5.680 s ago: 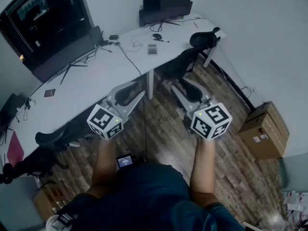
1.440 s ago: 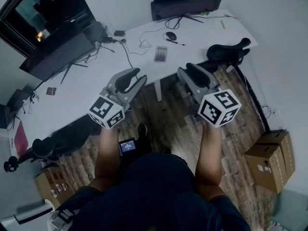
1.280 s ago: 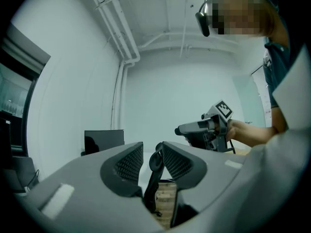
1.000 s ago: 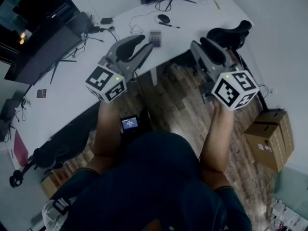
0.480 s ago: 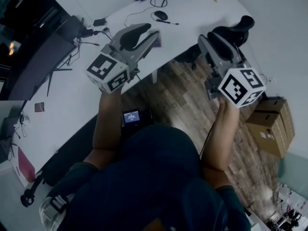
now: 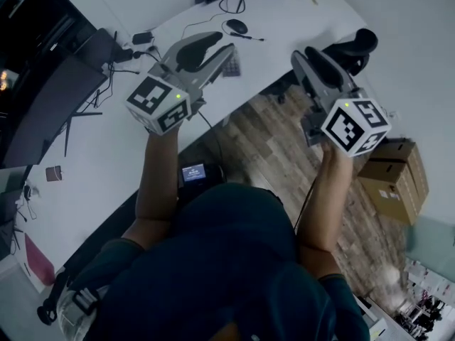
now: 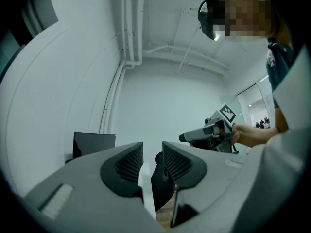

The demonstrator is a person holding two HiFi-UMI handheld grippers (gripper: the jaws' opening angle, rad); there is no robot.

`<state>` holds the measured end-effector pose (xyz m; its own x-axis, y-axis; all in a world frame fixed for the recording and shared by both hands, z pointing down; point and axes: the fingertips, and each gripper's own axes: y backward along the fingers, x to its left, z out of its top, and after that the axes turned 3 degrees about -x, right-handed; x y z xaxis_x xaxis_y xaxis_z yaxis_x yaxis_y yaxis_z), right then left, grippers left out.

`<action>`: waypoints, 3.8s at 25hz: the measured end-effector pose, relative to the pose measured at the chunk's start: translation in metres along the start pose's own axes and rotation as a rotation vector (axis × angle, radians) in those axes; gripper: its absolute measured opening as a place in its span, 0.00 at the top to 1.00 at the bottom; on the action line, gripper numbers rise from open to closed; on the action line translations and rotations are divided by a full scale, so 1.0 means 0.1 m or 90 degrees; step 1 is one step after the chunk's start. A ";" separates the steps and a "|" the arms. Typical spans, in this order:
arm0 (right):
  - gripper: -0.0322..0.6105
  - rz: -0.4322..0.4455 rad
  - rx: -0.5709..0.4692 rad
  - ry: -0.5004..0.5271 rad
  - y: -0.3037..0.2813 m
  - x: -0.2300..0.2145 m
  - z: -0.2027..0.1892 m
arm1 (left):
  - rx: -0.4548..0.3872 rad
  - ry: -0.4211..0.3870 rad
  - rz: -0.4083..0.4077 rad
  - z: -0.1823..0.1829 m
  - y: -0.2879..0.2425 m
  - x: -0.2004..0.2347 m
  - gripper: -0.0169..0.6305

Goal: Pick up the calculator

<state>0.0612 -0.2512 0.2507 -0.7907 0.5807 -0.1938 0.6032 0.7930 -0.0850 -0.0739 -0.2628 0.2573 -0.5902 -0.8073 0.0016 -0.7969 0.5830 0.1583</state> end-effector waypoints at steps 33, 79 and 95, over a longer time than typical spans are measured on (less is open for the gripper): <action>0.72 0.219 0.176 -0.051 -2.48 -0.86 -0.87 | 0.089 0.079 0.275 -1.08 -0.12 1.75 0.78; 0.72 0.154 0.467 -0.270 -2.79 -1.65 -4.08 | 0.358 0.401 0.321 -4.46 -0.32 1.96 0.70; 0.69 0.138 0.485 -0.314 -2.72 -1.58 -4.32 | 0.414 0.452 0.294 -4.76 -0.37 1.74 0.76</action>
<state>-0.0232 -0.4796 0.7263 -0.6238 0.4199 -0.6592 0.7768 0.2405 -0.5820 -0.0861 -0.4683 0.7217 -0.8095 -0.2421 0.5349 -0.5548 0.6135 -0.5620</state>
